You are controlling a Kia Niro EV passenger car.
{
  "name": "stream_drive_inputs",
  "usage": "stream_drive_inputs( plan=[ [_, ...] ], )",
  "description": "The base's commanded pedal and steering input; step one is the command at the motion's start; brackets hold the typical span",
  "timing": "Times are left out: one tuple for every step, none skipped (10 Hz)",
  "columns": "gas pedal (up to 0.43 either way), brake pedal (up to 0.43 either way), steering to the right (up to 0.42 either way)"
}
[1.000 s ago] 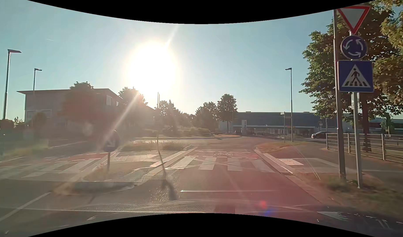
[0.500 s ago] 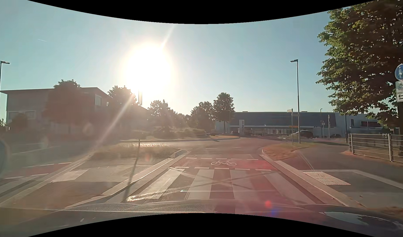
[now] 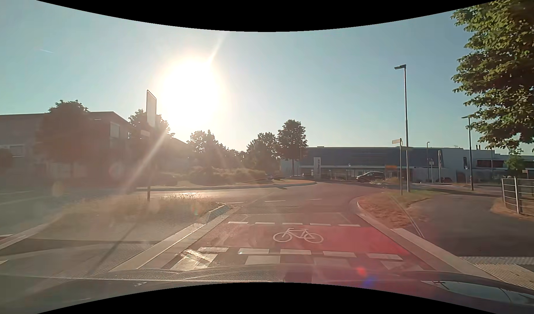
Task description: Follow the waypoints while adhering to traffic rules and regulations
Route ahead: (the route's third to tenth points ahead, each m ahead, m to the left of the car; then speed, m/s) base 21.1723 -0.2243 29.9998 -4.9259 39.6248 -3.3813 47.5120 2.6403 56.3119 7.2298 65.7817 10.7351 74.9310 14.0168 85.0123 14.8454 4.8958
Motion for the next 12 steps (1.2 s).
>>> stream_drive_inputs(
  plan=[
    [0.0,0.177,0.037],
    [0.0,0.183,0.037],
    [0.0,0.189,0.037],
    [0.0,0.195,0.037],
    [0.0,0.195,0.037],
    [0.0,0.195,0.037],
    [0.0,0.201,0.038],
    [0.0,0.201,0.039],
    [0.0,0.201,0.039],
    [0.0,0.201,0.039],
    [0.0,0.201,0.04],
    [0.0,0.201,0.043]
  ],
)
